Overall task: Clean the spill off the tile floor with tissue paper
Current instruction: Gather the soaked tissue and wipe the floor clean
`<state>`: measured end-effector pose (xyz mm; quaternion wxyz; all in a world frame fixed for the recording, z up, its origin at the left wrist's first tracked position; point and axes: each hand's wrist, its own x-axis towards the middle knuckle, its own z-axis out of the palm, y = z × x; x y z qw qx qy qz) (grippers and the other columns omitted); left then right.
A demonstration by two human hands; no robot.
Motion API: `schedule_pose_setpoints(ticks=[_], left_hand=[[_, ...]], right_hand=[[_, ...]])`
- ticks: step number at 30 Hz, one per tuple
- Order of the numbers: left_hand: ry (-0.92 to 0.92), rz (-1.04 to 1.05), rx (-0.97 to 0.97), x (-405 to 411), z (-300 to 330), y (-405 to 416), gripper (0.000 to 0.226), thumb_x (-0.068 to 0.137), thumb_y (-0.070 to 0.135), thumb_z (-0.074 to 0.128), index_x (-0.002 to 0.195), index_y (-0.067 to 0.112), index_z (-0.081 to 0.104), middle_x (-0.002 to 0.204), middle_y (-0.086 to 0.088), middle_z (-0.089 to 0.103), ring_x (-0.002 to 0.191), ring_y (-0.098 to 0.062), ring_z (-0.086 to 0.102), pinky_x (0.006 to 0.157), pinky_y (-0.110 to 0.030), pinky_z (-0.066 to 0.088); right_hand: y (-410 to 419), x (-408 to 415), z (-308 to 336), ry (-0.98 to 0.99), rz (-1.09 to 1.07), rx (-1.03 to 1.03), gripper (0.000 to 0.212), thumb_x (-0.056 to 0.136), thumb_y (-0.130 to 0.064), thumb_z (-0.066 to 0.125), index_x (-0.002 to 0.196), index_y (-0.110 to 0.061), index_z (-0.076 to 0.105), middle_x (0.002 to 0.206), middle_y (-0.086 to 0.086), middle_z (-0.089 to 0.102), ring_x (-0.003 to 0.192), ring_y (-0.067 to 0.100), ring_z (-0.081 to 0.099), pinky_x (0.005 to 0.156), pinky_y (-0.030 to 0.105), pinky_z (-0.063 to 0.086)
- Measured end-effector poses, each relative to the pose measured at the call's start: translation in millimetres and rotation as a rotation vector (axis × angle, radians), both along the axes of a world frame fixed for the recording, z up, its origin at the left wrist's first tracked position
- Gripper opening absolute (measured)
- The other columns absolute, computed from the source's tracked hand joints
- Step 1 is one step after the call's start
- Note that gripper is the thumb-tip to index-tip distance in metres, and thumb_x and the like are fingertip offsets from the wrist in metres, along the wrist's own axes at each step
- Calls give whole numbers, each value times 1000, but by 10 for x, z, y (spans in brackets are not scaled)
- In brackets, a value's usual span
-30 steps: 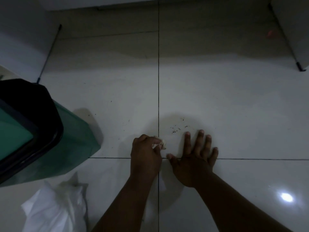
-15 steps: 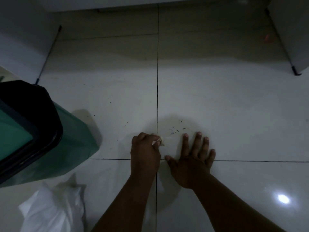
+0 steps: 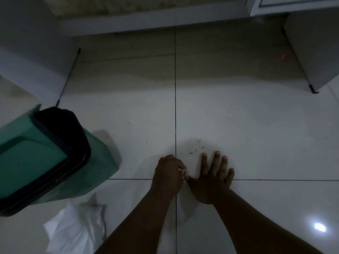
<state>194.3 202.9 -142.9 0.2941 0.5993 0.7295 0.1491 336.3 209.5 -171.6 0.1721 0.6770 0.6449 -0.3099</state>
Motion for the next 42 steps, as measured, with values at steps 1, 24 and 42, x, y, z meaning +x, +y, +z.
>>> schedule_pose_setpoints(ticks=[1,24,42], left_hand=[[-2,-3,-30,-7,52,-20,17,80,6,77,97,10,80,104,-10,71,101,-25,65,88,-30,52],[-121,336,155,-312,386,-301,12,78,-9,73,81,2,78,84,-11,76,78,-21,69,75,-25,55],[-47,9,232,244,81,756,14,83,-4,68,82,3,80,86,-13,77,84,-26,72,86,-26,53]], right_hand=[[16,-6,34,-13,3,-22,108,72,-91,19,122,-32,-56,127,11,-68,120,35,-59,107,60,-29],[-53,461,633,26,-54,54,103,79,-69,60,154,-22,6,163,17,-1,148,44,2,117,60,20],[-4,646,209,57,-85,-169,143,57,-92,50,127,-27,-55,125,12,-69,117,42,-59,103,70,-22]])
